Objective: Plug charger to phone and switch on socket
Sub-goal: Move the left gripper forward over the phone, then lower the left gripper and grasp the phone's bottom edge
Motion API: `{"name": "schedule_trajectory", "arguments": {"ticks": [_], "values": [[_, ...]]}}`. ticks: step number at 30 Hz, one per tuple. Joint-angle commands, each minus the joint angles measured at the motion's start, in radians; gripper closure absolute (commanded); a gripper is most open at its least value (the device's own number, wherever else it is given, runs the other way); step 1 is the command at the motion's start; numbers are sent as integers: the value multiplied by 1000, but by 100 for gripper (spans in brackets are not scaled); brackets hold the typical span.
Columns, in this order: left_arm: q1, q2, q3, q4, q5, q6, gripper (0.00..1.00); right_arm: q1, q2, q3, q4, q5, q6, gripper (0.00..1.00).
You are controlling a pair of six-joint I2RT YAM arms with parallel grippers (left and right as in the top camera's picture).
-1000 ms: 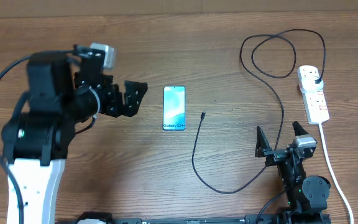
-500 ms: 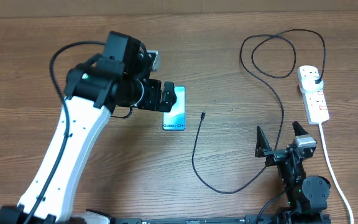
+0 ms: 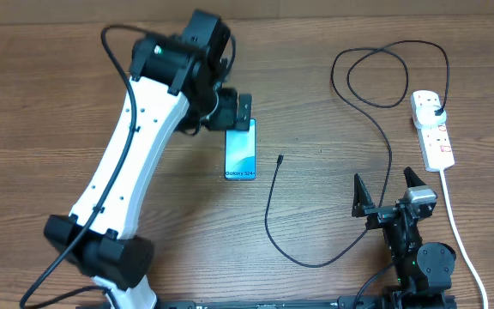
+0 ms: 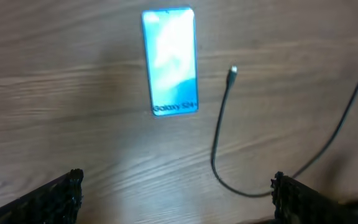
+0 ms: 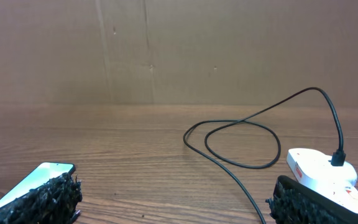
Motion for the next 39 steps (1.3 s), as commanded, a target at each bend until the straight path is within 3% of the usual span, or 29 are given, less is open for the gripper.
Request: {"name": "schedule_trajectory", "arguments": {"ticks": [1, 10, 39], "values": [[-5, 81, 127, -18, -101, -67, 0, 5, -6, -10, 4, -2, -5, 0], [-8, 163, 124, 61, -8, -116, 0, 5, -6, -10, 4, -2, -5, 0], [-17, 459, 65, 186, -33, -175, 0, 5, -6, -10, 4, -2, -5, 0]]}}
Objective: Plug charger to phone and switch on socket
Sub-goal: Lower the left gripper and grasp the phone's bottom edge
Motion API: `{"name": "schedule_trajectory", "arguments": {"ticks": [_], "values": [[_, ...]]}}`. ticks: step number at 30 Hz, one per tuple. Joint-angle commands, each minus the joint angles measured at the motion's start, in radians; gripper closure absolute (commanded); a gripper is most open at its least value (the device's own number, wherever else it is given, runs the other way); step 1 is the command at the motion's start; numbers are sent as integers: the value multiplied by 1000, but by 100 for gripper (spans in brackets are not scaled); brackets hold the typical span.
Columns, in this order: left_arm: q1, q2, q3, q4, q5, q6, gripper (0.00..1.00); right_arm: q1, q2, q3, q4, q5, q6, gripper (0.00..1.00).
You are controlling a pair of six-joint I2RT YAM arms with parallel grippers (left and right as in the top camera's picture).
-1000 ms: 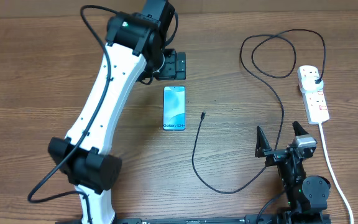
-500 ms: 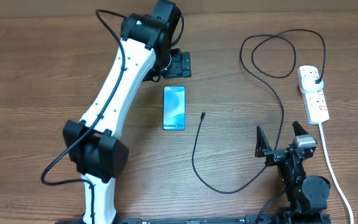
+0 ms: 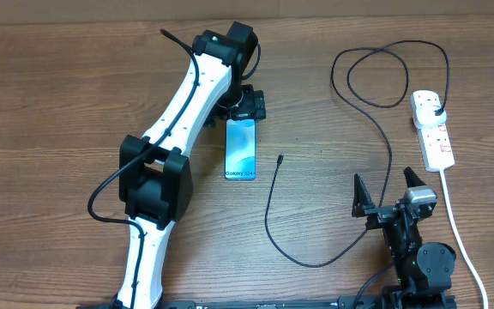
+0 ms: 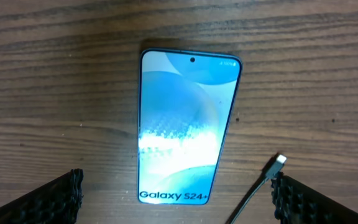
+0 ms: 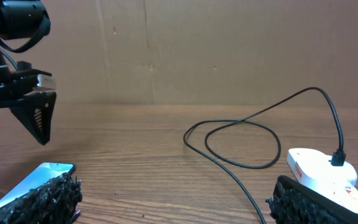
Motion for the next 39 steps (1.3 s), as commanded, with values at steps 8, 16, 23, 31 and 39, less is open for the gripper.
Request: {"name": "schedule_trajectory", "arguments": {"ticks": [8, 16, 23, 31, 39], "values": [[-31, 19, -4, -43, 4, -16, 0, 5, -6, -10, 4, -2, -5, 0], [-45, 20, -81, -6, 4, -4, 0, 5, -6, -10, 4, -2, -5, 0], [-45, 20, -174, 78, -4, 64, 0, 5, -6, -10, 4, -2, -5, 0], [-46, 21, -294, 192, 5, 47, 0, 5, -6, -10, 4, -2, -5, 0], [-46, 22, -319, 236, 5, 42, 0, 5, -6, -10, 4, -2, -5, 0]]}}
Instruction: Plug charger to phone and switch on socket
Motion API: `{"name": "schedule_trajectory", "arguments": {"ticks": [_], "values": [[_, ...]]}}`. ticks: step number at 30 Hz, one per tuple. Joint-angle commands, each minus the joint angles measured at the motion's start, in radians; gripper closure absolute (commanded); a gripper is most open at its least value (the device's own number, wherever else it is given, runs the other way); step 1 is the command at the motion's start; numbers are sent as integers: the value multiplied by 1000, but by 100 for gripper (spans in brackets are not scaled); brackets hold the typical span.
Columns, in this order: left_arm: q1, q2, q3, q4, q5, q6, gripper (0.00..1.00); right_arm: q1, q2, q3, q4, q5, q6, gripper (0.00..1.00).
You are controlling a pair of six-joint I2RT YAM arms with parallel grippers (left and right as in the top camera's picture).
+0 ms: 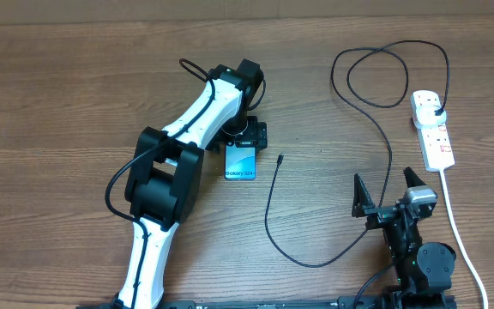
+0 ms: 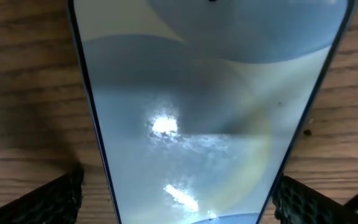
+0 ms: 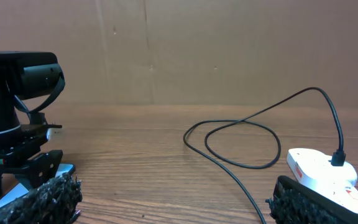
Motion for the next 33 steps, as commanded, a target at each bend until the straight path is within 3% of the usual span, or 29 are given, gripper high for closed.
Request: {"name": "schedule_trajectory", "arguments": {"ticks": [1, 11, 33], "values": [[-7, 14, -6, 16, 4, -4, 0, 5, -6, -10, 3, -2, -5, 0], [-7, 14, -6, 37, 48, 0, 0, 5, -6, -10, 3, -2, -5, 0], [-17, 24, -12, 35, -56, -34, 0, 5, -6, -10, 3, -2, -5, 0]]}}
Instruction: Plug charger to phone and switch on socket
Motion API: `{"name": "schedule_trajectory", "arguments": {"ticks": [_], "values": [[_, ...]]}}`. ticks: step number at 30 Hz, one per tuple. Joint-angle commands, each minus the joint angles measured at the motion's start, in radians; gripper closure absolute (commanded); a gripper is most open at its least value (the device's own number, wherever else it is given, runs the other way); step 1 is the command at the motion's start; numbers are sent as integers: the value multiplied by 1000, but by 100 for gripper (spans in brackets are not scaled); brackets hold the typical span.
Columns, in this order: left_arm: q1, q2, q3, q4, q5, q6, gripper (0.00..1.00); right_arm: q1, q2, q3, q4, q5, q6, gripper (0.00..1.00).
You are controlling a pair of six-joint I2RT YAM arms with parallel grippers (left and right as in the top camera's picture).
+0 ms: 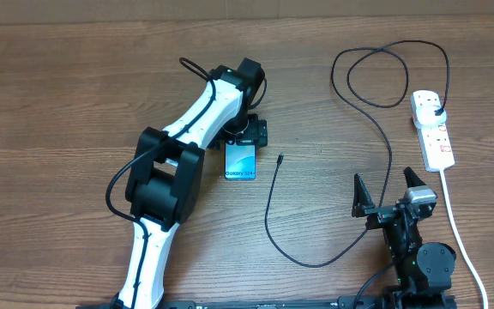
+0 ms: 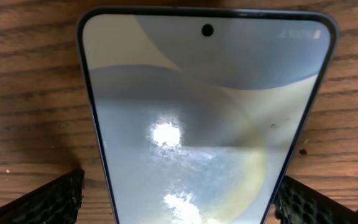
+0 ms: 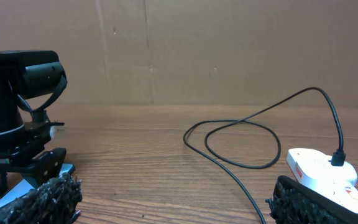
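The phone lies face up with its blue screen lit, and it fills the left wrist view. My left gripper is low over the phone's far end and open. Its fingers stand on either side of the phone's long edges. The black charger cable ends in a small plug tip just right of the phone. Its other end is plugged into the white power strip at the far right. My right gripper rests open near the front edge, holding nothing.
The cable loops at the back right before it reaches the strip, as the right wrist view shows. A white lead runs from the strip toward the front edge, beside my right arm. A brown cardboard wall stands behind the table.
My left gripper has shifted slightly over the phone, so its top edge and camera hole now show in the left wrist view. The fingers remain open on both sides. Right arm unmoved.
First my left gripper was open well above the table, behind the phone. Then it was lower over the phone's far end. Then it was down with a finger on each side of the phone, where it remains. Phone, cable and right arm kept their places.
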Motion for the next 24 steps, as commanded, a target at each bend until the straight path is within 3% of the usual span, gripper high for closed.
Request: {"name": "schedule_trajectory", "arguments": {"ticks": [1, 24], "values": [[-26, 24, -10, 11, -26, -22, 0, 5, -6, -10, 4, -2, -5, 0], [-22, 24, -10, -2, -54, -50, 0, 5, -6, -10, 3, -2, -5, 0]]}}
